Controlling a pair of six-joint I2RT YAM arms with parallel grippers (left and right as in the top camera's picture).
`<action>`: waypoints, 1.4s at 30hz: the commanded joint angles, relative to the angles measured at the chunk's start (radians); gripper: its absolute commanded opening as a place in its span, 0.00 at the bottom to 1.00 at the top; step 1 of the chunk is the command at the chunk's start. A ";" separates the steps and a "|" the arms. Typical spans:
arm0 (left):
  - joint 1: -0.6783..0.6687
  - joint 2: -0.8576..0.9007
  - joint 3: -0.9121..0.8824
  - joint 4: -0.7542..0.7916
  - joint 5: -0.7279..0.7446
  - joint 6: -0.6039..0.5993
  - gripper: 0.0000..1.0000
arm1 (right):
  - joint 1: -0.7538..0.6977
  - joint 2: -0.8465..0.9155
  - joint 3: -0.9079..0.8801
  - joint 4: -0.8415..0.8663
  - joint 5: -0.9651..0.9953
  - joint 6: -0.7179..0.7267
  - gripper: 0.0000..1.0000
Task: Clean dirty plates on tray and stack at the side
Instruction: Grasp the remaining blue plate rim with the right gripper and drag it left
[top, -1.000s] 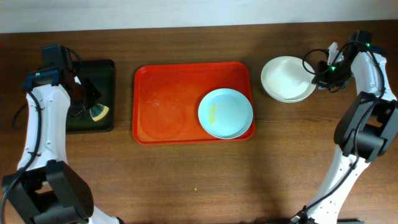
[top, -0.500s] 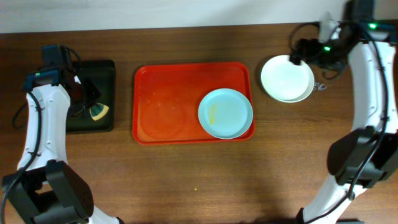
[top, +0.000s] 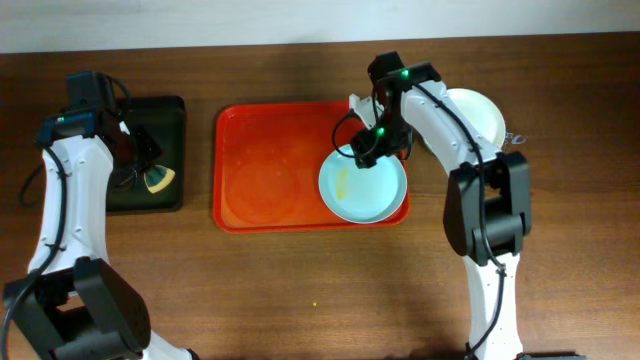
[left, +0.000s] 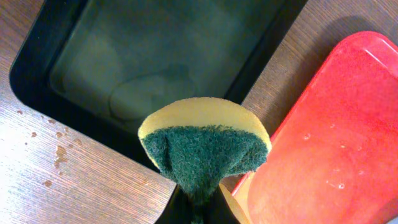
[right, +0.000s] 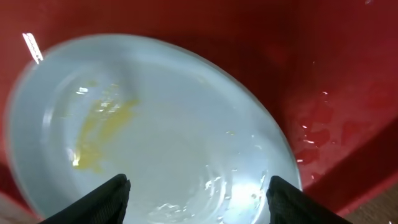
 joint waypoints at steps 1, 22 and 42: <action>0.003 -0.010 -0.005 0.002 -0.007 -0.009 0.00 | -0.005 0.034 -0.005 0.006 0.041 -0.068 0.73; 0.002 -0.010 -0.005 0.005 -0.007 -0.009 0.00 | -0.010 0.034 -0.001 0.043 0.097 -0.069 0.76; 0.003 -0.010 -0.005 0.006 -0.007 -0.009 0.00 | 0.022 0.034 0.078 -0.114 0.003 0.408 0.72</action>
